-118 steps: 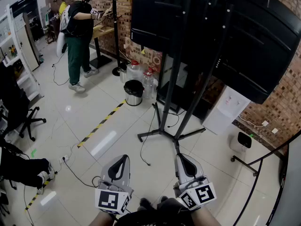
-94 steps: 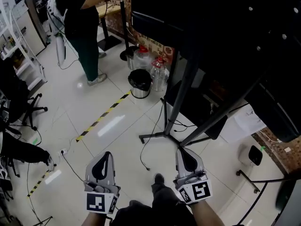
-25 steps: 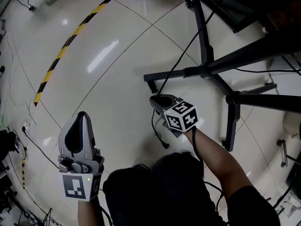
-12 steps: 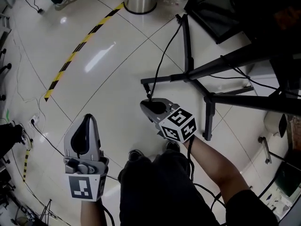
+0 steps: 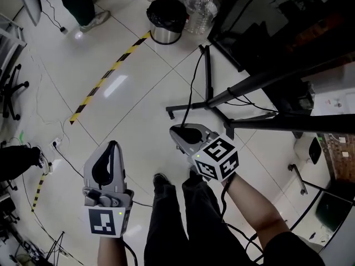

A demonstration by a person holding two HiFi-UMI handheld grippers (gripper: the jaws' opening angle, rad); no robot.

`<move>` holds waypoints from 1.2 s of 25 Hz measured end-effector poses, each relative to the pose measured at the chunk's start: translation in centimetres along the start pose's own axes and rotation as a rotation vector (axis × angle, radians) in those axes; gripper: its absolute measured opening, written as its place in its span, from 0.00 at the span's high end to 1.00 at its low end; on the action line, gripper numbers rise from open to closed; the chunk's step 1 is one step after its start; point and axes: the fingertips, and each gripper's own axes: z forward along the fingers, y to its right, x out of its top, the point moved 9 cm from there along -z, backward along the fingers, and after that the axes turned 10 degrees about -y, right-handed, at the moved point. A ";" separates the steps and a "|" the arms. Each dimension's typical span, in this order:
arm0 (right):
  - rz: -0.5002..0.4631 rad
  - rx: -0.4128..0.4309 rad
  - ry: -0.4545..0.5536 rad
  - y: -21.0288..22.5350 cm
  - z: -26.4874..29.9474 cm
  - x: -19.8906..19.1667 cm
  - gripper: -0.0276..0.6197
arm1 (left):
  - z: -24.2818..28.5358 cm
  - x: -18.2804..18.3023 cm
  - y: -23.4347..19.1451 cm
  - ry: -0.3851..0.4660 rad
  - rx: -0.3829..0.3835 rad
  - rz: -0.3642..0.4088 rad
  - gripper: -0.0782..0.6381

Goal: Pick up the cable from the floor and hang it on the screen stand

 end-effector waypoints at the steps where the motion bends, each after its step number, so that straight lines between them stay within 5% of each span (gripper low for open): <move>1: -0.008 -0.004 -0.007 -0.7 -1.3 1.2 0.94 | -0.4 1.2 0.3 0.005 -0.002 0.005 0.88; 17: -0.236 -0.150 0.063 -10.5 -23.1 17.7 0.94 | -7.0 17.5 4.9 0.107 -0.080 0.043 0.88; 24: -0.313 -0.193 0.131 -11.5 -31.0 23.7 0.94 | -5.1 21.0 7.2 0.128 -0.173 0.055 0.88; 30: -0.430 -0.259 0.157 -12.5 -34.9 27.8 0.94 | -2.8 27.3 9.2 0.152 -0.288 0.044 0.88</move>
